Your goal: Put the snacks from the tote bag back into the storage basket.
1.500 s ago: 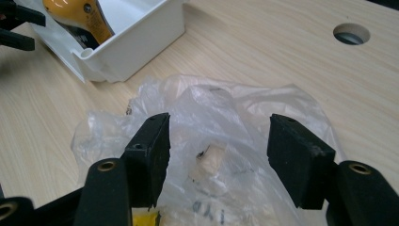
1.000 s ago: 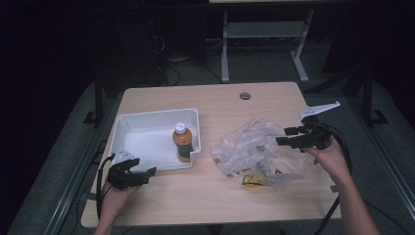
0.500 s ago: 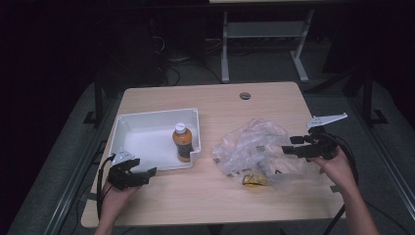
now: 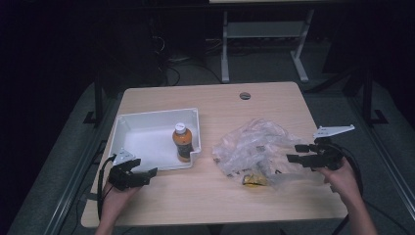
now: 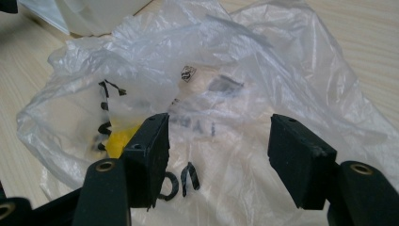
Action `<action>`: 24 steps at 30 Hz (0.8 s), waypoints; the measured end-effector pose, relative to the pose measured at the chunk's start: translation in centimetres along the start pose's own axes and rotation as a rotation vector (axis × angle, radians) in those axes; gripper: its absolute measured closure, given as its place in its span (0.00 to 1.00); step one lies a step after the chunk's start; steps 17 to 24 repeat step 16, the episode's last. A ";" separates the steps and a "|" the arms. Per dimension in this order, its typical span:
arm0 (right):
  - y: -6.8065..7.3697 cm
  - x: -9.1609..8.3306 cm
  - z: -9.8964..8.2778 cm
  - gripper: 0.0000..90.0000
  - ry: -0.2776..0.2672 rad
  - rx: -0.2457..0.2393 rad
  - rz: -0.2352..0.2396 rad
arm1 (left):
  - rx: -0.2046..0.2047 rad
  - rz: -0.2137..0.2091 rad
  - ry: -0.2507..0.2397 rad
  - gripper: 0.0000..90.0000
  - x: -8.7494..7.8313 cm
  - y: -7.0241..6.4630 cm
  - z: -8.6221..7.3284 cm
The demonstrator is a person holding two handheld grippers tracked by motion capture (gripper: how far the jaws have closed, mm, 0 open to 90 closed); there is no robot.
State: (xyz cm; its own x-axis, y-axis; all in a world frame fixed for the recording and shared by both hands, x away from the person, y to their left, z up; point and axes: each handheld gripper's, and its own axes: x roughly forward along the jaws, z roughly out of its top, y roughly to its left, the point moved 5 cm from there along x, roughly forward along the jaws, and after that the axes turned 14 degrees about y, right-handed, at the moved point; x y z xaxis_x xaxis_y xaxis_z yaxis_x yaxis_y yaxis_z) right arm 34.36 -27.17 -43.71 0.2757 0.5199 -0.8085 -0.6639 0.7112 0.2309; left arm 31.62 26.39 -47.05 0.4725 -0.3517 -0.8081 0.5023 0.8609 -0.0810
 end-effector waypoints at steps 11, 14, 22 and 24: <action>0.1 0.1 -1.7 0.42 -0.020 0.004 -0.003 | 0.010 -0.001 -0.001 0.24 0.1 -0.2 0.1; 0.4 0.1 -2.0 0.42 -0.021 0.004 -0.008 | 0.013 -0.004 0.004 0.24 0.2 -0.2 0.1; 0.6 0.2 -2.2 0.42 -0.016 -0.008 -0.017 | 0.017 -0.003 0.002 0.24 0.2 -0.3 0.2; 0.6 0.2 -2.2 0.42 -0.016 -0.008 -0.017 | 0.017 -0.003 0.002 0.24 0.2 -0.3 0.2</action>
